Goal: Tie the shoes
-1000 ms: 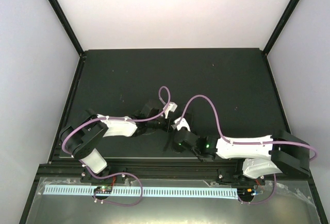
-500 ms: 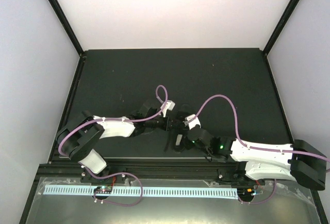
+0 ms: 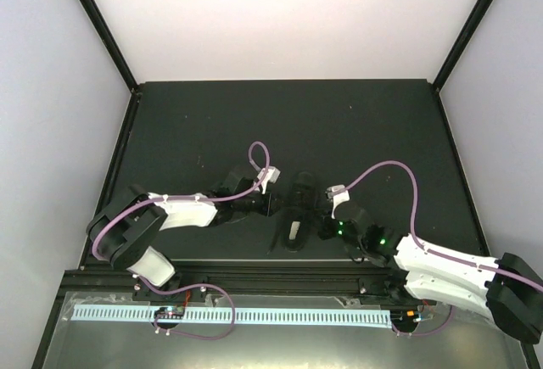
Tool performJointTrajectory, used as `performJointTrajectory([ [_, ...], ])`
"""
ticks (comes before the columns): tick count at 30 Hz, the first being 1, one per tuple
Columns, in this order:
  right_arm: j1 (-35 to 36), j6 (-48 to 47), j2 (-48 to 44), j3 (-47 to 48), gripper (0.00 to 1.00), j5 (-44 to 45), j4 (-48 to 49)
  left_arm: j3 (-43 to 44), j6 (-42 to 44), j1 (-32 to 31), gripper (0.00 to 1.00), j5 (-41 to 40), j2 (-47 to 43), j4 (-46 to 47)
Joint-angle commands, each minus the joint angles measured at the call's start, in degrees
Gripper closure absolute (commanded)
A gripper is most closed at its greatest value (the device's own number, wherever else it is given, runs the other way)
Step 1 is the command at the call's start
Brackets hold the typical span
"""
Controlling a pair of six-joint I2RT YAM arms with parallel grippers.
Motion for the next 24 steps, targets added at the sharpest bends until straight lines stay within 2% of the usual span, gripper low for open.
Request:
performJointTrajectory([
  [1,-3.18,2.62,-1.71,-1.94,0.98,-3.52,1.4,-1.08,1.41,1.21,0.98,-2.81,-2.04,-1.19],
  [24,-11.09,5.6,-5.26,-4.45,0.98,-5.22,-2.72,-7.19,2.56,6.51,0.98,-5.95,-8.6,-2.62],
])
